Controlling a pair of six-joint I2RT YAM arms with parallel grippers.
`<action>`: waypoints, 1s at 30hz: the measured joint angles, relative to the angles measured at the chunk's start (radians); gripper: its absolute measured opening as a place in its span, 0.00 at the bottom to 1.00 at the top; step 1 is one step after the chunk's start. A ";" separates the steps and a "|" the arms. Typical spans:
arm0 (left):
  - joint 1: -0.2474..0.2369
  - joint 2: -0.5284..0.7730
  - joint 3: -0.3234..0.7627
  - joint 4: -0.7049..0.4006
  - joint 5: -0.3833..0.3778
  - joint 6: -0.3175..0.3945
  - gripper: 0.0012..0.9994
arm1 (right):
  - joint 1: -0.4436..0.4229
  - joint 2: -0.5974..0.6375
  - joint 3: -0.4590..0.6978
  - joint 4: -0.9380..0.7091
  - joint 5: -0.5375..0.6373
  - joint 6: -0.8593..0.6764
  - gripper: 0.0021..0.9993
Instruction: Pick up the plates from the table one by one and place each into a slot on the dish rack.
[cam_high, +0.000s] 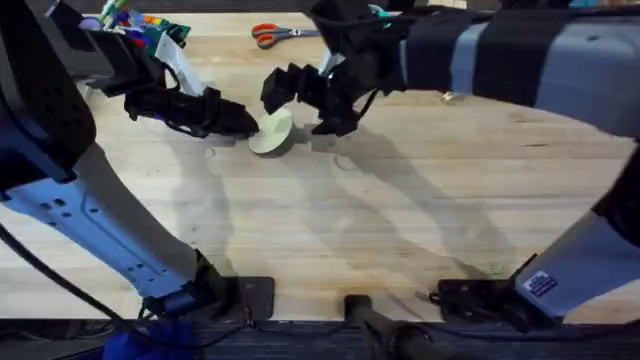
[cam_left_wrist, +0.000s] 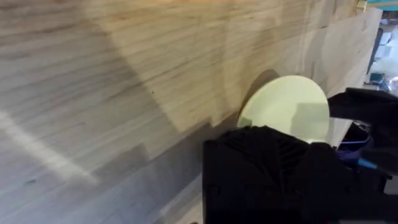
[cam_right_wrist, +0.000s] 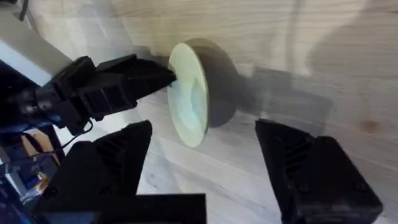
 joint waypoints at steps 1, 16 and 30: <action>0.000 0.000 0.000 0.000 0.000 0.000 0.04 | 0.006 0.009 0.000 0.010 0.000 0.008 0.99; 0.000 0.000 0.000 0.000 0.000 0.000 0.04 | 0.054 0.098 0.000 0.153 0.000 0.061 0.99; 0.000 0.000 0.000 0.003 0.000 0.000 0.04 | 0.054 0.103 0.000 0.159 0.033 0.084 0.99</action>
